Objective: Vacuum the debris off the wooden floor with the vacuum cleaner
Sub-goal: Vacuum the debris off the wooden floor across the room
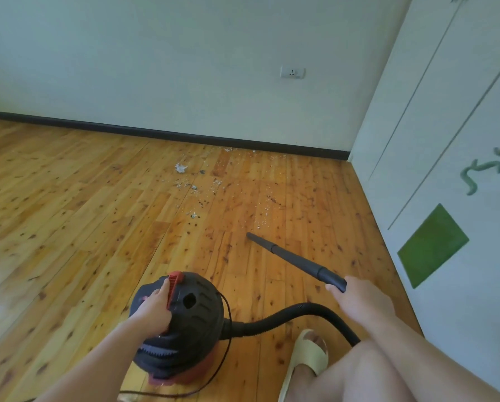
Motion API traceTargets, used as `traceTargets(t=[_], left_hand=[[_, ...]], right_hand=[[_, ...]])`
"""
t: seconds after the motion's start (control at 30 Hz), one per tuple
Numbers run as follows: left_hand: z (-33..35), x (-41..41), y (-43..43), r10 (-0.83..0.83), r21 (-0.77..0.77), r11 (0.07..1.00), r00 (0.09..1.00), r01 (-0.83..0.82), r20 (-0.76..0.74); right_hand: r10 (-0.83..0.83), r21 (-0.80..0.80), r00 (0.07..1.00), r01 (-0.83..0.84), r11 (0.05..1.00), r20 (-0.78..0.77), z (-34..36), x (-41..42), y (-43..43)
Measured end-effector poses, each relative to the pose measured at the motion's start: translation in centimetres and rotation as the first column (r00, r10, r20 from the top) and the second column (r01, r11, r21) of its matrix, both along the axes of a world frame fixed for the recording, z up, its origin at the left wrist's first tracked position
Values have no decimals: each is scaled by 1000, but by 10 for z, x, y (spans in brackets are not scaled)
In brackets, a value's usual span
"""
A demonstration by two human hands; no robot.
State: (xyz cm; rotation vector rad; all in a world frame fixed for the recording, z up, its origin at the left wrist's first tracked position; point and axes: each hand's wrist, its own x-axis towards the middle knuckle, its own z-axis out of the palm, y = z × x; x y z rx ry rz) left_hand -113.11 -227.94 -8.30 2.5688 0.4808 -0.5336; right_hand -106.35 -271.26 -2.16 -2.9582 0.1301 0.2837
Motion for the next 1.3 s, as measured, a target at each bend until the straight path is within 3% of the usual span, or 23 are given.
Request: traceTargets(t=[0.63, 0.93, 1.3], left_hand=[[-9, 51, -61, -79, -83, 993, 992, 87, 101], [-17, 59, -80, -13, -110, 994, 993, 26, 119], [10, 53, -88, 34, -131, 991, 997, -25, 64]], right_hand=[[-111, -4, 993, 111, 994, -46, -14, 6, -17], [-1, 89, 997, 8, 996, -78, -18, 53, -17], [261, -144, 965, -259, 955, -5, 24, 106, -25]])
